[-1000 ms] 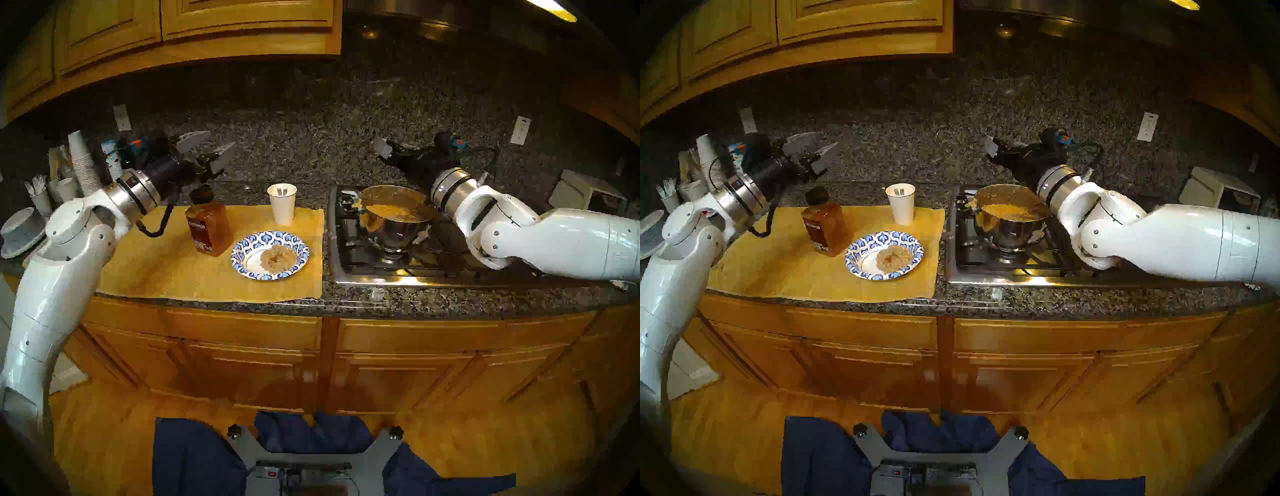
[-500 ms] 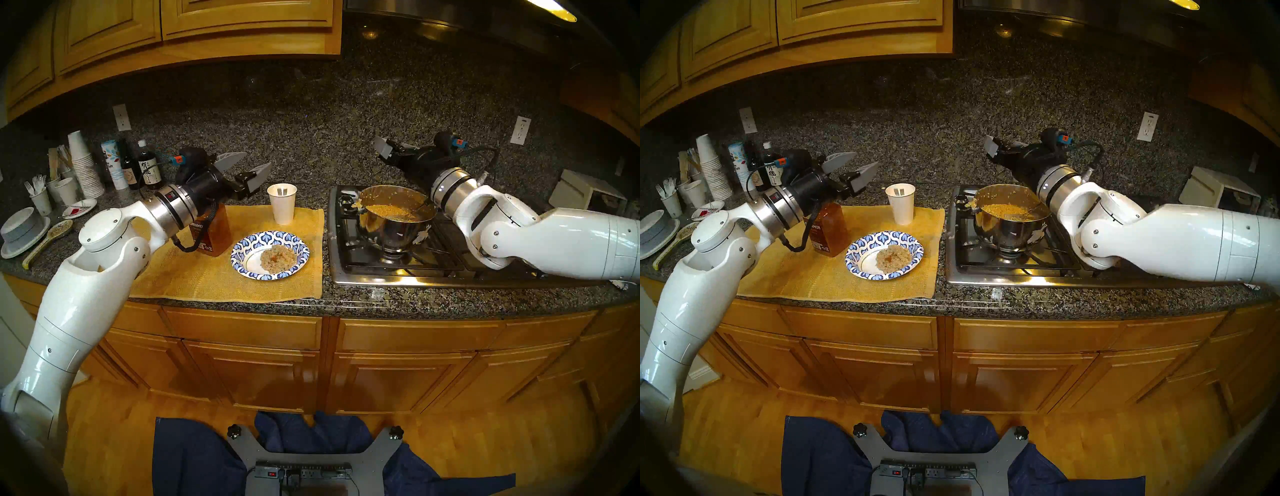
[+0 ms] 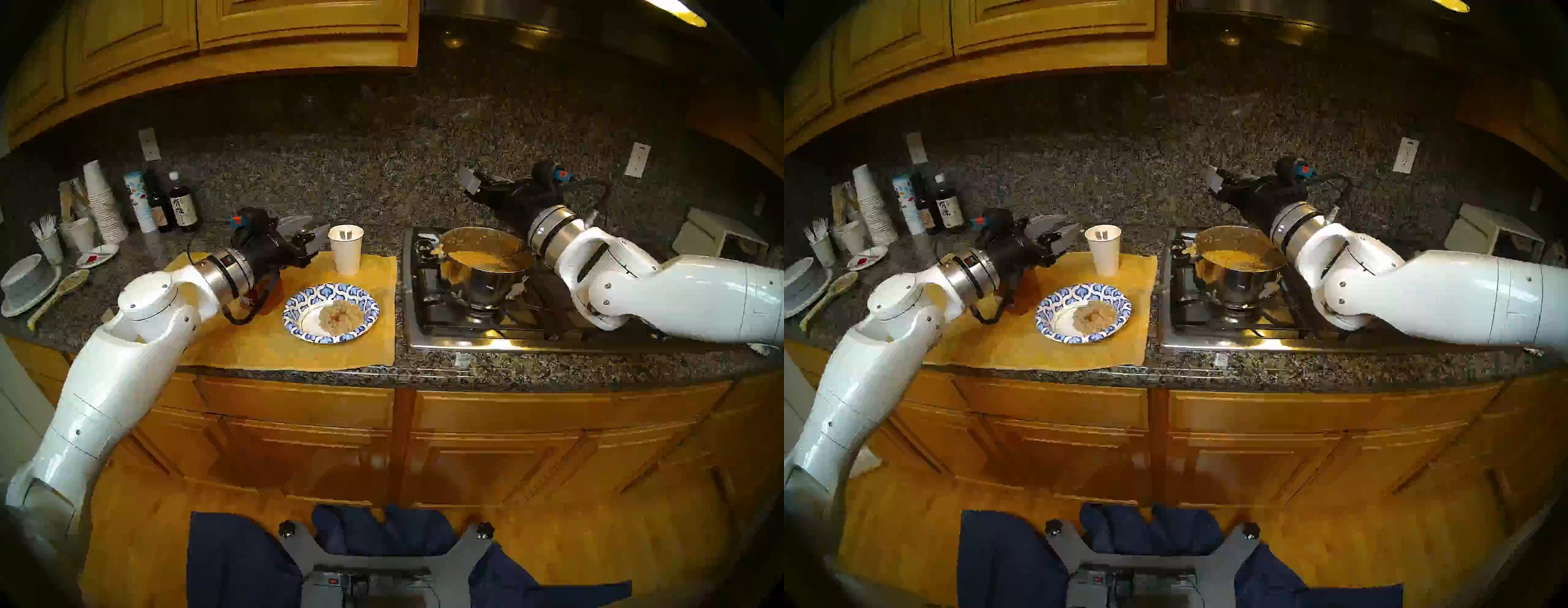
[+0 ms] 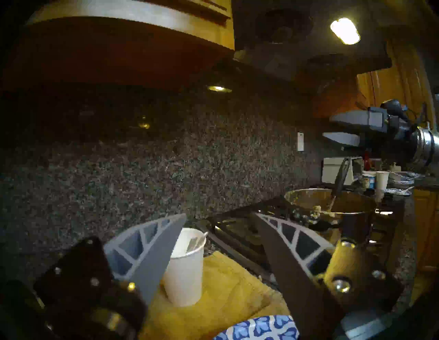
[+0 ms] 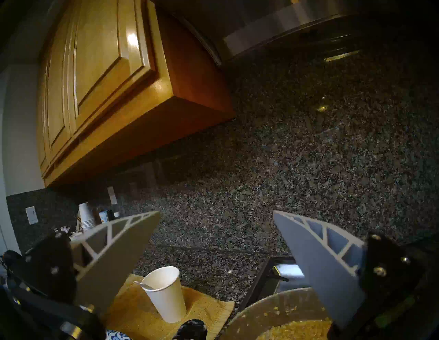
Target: Scoop oatmeal into bowl, add cinnamon, and put a spoon inside bowl
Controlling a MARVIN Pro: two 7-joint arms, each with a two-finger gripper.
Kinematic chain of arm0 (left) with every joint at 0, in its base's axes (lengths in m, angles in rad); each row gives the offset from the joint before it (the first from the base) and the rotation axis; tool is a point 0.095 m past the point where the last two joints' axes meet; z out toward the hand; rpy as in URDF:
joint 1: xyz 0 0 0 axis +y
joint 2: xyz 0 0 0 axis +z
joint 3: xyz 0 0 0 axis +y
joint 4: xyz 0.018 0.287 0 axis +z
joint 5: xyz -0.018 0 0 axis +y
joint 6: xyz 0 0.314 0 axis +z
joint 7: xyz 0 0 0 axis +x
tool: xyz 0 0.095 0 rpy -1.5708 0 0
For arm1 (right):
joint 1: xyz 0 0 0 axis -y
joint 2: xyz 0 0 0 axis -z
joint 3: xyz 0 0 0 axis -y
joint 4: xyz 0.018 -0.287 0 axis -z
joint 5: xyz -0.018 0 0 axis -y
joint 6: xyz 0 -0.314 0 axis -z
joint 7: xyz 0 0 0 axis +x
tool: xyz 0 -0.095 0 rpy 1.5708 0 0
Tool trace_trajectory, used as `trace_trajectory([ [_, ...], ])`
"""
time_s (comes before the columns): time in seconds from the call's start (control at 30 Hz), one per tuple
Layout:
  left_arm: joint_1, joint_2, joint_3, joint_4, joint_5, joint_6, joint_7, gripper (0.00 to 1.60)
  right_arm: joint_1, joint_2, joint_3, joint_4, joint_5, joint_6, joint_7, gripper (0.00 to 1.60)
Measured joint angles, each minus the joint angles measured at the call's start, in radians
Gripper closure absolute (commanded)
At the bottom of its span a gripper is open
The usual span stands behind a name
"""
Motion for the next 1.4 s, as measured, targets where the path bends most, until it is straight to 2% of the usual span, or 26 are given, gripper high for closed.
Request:
trace_trajectory([
  [0.23, -0.043, -0.027, 0.052, 0.055, 0.027, 0.003, -0.014, 0.63, 0.000, 0.000, 0.000, 0.000, 0.000, 0.000, 0.000, 0.00],
  [0.47, -0.084, -0.057, 0.094, 0.098, 0.055, 0.003, -0.021, 0.61, 0.000, 0.000, 0.000, 0.000, 0.000, 0.000, 0.000, 0.00],
  [0.6, -0.100, -0.069, 0.098, 0.116, 0.071, 0.001, -0.021, 0.63, 0.000, 0.000, 0.000, 0.000, 0.000, 0.000, 0.000, 0.00],
  [0.93, -0.139, -0.094, 0.099, 0.143, 0.115, -0.005, 0.004, 0.85, 0.000, 0.000, 0.000, 0.000, 0.000, 0.000, -0.001, 0.00],
  [1.4, -0.171, -0.124, 0.104, 0.201, 0.151, -0.011, 0.019, 0.83, 0.000, 0.000, 0.000, 0.000, 0.000, 0.000, -0.001, 0.00],
])
